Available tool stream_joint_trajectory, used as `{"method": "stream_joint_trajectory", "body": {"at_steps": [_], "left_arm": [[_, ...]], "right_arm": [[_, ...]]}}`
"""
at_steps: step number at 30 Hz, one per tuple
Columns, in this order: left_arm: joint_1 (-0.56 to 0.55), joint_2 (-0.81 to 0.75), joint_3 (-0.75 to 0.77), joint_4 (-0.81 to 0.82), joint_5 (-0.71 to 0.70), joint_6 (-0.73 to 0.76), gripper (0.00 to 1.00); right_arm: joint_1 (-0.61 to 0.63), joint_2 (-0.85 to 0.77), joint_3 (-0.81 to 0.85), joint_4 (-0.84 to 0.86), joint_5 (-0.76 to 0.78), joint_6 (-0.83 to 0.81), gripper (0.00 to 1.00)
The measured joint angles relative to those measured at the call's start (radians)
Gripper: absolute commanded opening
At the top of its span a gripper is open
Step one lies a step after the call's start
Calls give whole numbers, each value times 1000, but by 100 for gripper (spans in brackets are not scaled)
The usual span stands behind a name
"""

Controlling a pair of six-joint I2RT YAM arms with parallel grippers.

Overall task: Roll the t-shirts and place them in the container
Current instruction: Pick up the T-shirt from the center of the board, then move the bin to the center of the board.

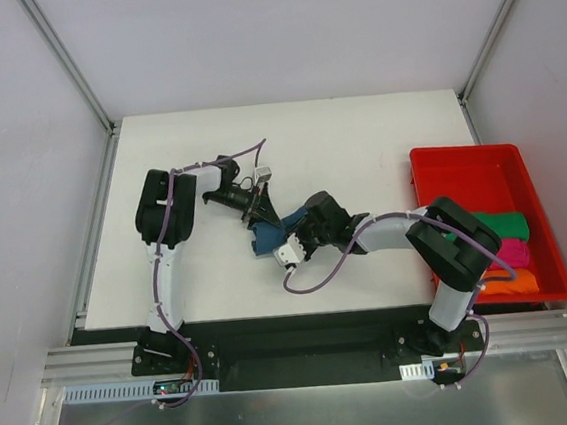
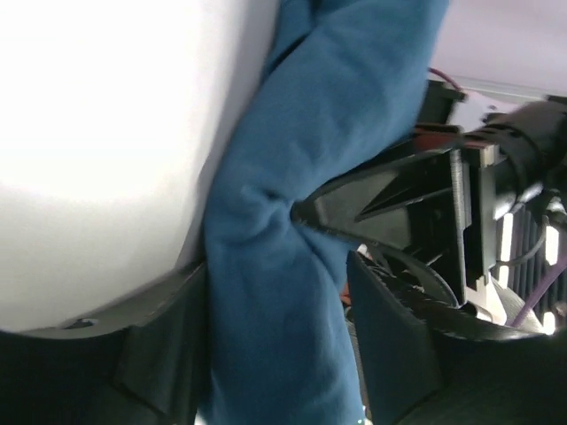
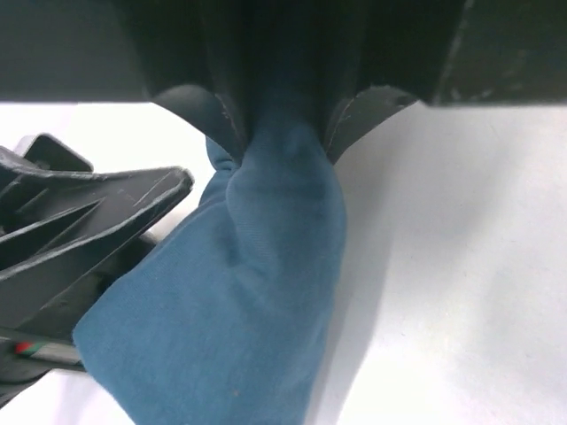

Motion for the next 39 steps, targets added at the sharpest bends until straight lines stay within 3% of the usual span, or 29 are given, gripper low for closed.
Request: {"method": "stream_joint_trajectory", "body": {"at_steps": [4, 10, 18, 29, 33, 39], "left_arm": [[35, -64, 8, -43, -110, 10, 68], [152, -239, 111, -80, -322, 90, 70], [201, -486, 128, -172, -339, 189, 70], [195, -488, 178, -371, -293, 374, 70], [195, -481, 230, -443, -298, 462, 69], [195, -425, 243, -527, -375, 556, 69]], "right_arm": [[-25, -2, 50, -105, -13, -13, 4], [-129, -111, 168, -464, -34, -39, 1], [-289, -339, 300, -805, -41, -120, 1], [-872, -373, 424, -1091, -89, -257, 1], [-1054, -297, 502, -1137, -121, -268, 1], [-1205, -99, 625, -1154, -171, -272, 1]]}}
